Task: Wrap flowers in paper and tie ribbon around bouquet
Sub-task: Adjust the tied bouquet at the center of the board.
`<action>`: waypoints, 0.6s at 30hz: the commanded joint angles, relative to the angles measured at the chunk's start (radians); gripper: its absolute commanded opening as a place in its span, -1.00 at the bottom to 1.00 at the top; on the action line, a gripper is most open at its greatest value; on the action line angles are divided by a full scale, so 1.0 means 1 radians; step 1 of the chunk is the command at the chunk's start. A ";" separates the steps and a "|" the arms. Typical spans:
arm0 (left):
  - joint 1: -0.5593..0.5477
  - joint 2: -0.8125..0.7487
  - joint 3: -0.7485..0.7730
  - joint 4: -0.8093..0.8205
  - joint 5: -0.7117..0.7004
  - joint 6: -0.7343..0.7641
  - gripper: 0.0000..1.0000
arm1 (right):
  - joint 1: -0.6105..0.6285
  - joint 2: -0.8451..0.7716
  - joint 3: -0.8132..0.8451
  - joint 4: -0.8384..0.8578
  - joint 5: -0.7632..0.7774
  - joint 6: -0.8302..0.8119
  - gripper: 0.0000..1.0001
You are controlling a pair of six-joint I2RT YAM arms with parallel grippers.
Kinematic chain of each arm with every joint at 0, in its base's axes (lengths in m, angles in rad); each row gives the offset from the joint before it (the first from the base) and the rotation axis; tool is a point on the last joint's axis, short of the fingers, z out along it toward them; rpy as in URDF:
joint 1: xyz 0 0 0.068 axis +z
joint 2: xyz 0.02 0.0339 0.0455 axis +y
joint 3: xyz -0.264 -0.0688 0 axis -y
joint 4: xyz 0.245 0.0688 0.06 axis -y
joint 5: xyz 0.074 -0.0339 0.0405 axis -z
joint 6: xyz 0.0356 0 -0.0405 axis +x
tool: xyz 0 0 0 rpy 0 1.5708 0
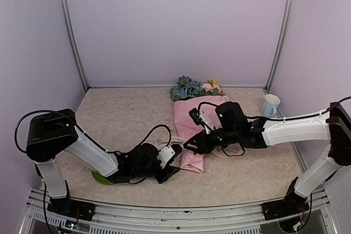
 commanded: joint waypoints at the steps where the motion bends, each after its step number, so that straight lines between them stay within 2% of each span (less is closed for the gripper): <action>1: 0.004 0.045 0.041 0.022 0.054 -0.007 -0.09 | 0.035 0.163 0.094 0.012 -0.017 0.000 -0.20; 3: 0.006 0.063 0.067 0.007 0.033 -0.002 -0.15 | 0.036 0.211 0.111 -0.002 -0.007 0.006 -0.25; 5: 0.008 0.074 0.082 -0.004 0.021 0.005 -0.34 | 0.036 0.235 0.108 -0.012 0.003 0.011 -0.30; 7: 0.010 0.081 0.091 -0.011 0.018 0.012 -0.41 | 0.036 0.227 0.083 -0.010 0.005 0.015 -0.33; 10: 0.012 0.091 0.089 -0.004 0.020 0.015 -0.39 | 0.036 0.194 0.025 0.012 0.007 0.024 -0.35; 14: 0.014 0.119 0.106 -0.002 0.013 0.015 -0.24 | 0.036 0.215 -0.001 0.006 -0.015 0.024 -0.36; 18: 0.014 0.131 0.126 -0.015 -0.011 0.016 -0.26 | 0.036 0.217 -0.025 0.026 -0.013 0.030 -0.36</action>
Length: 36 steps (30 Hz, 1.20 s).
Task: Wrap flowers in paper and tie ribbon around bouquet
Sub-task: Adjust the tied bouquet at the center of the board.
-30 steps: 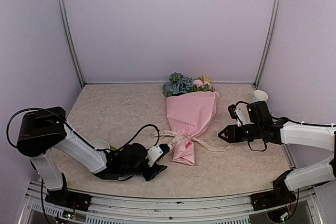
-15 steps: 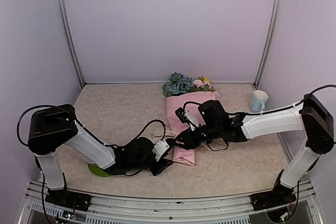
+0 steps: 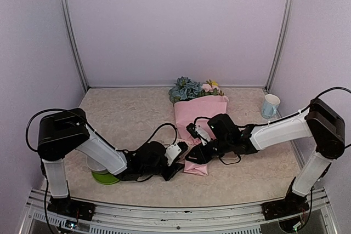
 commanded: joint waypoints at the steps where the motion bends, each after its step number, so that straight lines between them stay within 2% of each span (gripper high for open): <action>1: 0.006 0.026 0.024 -0.014 -0.021 0.020 -0.31 | 0.002 0.002 -0.036 -0.001 -0.012 0.015 -0.36; 3: 0.006 0.026 0.026 -0.016 -0.013 0.031 -0.57 | 0.002 -0.003 -0.031 0.000 -0.012 0.014 -0.36; 5: 0.007 0.017 0.024 -0.028 -0.016 0.034 -0.96 | 0.002 -0.008 -0.024 -0.004 -0.004 0.012 -0.36; 6: 0.005 0.007 0.020 -0.040 -0.014 0.033 -1.00 | 0.001 -0.012 -0.021 -0.005 0.002 0.011 -0.36; 14: -0.014 -0.150 -0.074 -0.160 0.010 -0.046 -1.00 | -0.030 -0.016 -0.022 -0.009 0.005 0.029 -0.30; 16: -0.019 -0.183 -0.088 -0.234 0.020 -0.129 -1.00 | -0.039 -0.029 -0.026 0.021 -0.069 0.029 -0.27; 20: -0.062 -0.265 -0.133 -0.347 0.090 -0.301 -1.00 | -0.045 -0.065 0.017 0.052 -0.324 -0.014 -0.20; 23: -0.089 -0.354 -0.179 -0.418 0.048 -0.396 -1.00 | -0.062 -0.145 0.028 0.059 -0.386 -0.027 -0.16; 26: -0.089 -0.422 -0.198 -0.490 0.056 -0.458 -1.00 | -0.138 -0.239 0.010 0.003 -0.311 -0.007 -0.12; 32: -0.094 -0.478 -0.191 -0.625 0.089 -0.503 -1.00 | -0.284 -0.317 -0.041 -0.293 0.087 -0.007 0.01; 36: -0.094 -0.519 -0.217 -0.682 0.106 -0.571 -1.00 | -0.349 -0.334 -0.121 -0.312 0.178 0.002 0.09</action>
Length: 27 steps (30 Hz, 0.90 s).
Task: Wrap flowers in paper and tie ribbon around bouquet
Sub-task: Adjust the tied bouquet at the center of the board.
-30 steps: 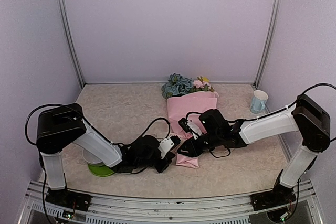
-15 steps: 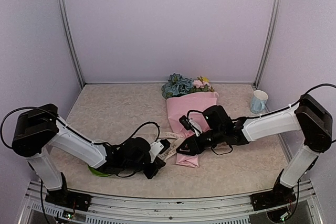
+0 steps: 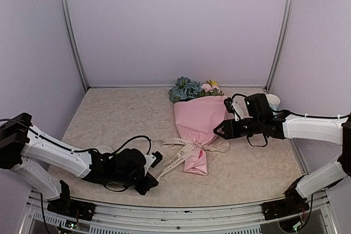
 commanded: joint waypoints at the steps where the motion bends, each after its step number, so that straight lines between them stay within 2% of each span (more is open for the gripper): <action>1: -0.003 -0.059 -0.036 -0.108 0.031 -0.102 -1.00 | -0.057 -0.005 -0.094 -0.133 0.181 0.007 0.10; 8: -0.005 -0.074 -0.061 -0.144 0.044 -0.157 -1.00 | -0.077 0.057 -0.133 -0.079 0.139 -0.020 0.20; 12: -0.033 -0.082 -0.051 -0.136 0.017 -0.116 -1.00 | -0.091 0.089 -0.151 -0.016 0.103 -0.026 0.18; 13: -0.061 -0.090 -0.037 -0.140 -0.015 -0.099 -0.86 | -0.091 0.101 -0.149 -0.009 0.099 -0.031 0.17; 18: -0.206 -0.221 -0.018 -0.104 -0.389 0.002 0.88 | -0.100 0.137 -0.141 0.039 0.089 -0.046 0.12; 19: -0.209 -0.252 -0.025 -0.064 -0.432 0.042 0.96 | -0.104 0.145 -0.138 0.050 0.077 -0.048 0.10; 21: -0.206 -0.306 -0.053 0.059 -0.496 0.142 0.98 | -0.106 0.158 -0.128 0.054 0.063 -0.057 0.09; 22: -0.204 -0.335 -0.083 0.208 -0.555 0.186 0.97 | -0.106 0.160 -0.123 0.054 0.060 -0.063 0.09; 25: -0.191 -0.383 -0.176 0.538 -0.795 0.169 0.98 | -0.109 0.134 -0.130 0.055 0.055 -0.092 0.15; 27: -0.132 -0.367 -0.232 0.737 -0.785 0.243 0.95 | -0.113 0.096 -0.146 0.062 0.039 -0.115 0.27</action>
